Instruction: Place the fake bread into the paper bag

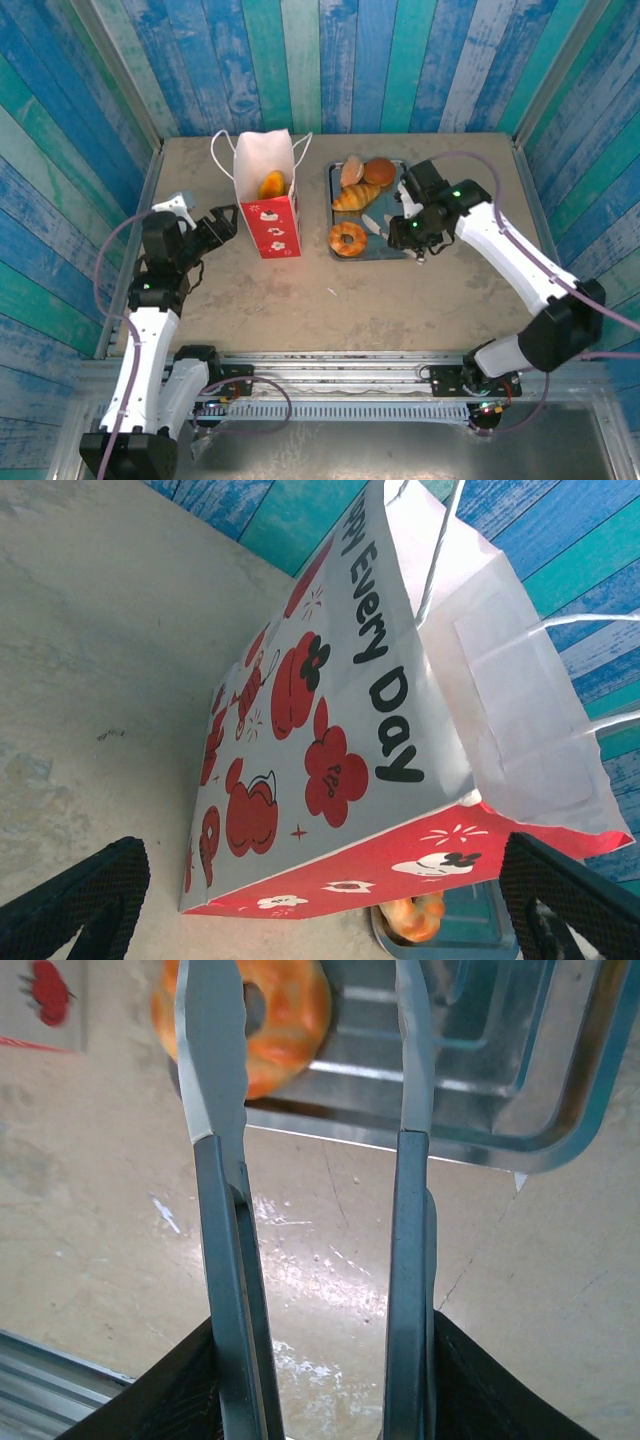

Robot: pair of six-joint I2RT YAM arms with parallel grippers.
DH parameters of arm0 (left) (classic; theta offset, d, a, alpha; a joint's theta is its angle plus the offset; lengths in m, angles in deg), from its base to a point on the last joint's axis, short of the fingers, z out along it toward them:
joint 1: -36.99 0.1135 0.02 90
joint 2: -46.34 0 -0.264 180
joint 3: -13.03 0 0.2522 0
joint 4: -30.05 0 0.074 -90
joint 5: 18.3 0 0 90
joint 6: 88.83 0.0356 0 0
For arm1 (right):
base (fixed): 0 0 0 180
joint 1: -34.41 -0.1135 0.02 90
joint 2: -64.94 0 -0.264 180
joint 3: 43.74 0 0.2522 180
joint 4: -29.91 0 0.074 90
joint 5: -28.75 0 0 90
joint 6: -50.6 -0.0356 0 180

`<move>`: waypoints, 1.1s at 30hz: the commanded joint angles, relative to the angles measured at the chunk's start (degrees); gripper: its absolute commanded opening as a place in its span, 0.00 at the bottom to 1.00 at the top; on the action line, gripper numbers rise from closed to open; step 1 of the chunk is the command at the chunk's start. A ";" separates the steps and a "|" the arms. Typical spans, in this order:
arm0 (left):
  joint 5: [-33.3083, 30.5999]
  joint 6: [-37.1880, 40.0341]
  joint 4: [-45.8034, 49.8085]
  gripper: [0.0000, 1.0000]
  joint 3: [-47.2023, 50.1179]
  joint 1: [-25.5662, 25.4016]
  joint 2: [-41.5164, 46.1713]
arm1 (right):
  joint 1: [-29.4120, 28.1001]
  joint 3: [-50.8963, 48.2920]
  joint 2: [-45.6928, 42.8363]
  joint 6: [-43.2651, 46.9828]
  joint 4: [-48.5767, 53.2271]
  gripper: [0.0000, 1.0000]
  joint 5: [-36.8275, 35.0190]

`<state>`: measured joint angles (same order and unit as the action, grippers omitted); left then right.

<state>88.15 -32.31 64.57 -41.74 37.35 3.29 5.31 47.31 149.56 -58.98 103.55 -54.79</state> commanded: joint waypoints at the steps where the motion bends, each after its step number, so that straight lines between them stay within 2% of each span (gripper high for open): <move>1: 0.70 -0.49 -2.40 0.94 0.65 -0.10 0.86 | -1.34 3.36 2.67 1.09 3.04 0.50 -0.20; 13: 0.24 0.88 -2.48 0.94 0.97 -0.10 1.04 | -3.57 12.26 14.09 2.86 8.50 0.51 -1.54; 33: -1.05 3.42 -1.24 0.94 -0.36 -0.10 1.05 | -4.82 23.35 25.51 4.89 14.90 0.50 -3.99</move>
<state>87.67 -30.27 63.54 -41.48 37.35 3.62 0.78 68.71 173.74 -54.98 115.77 -57.92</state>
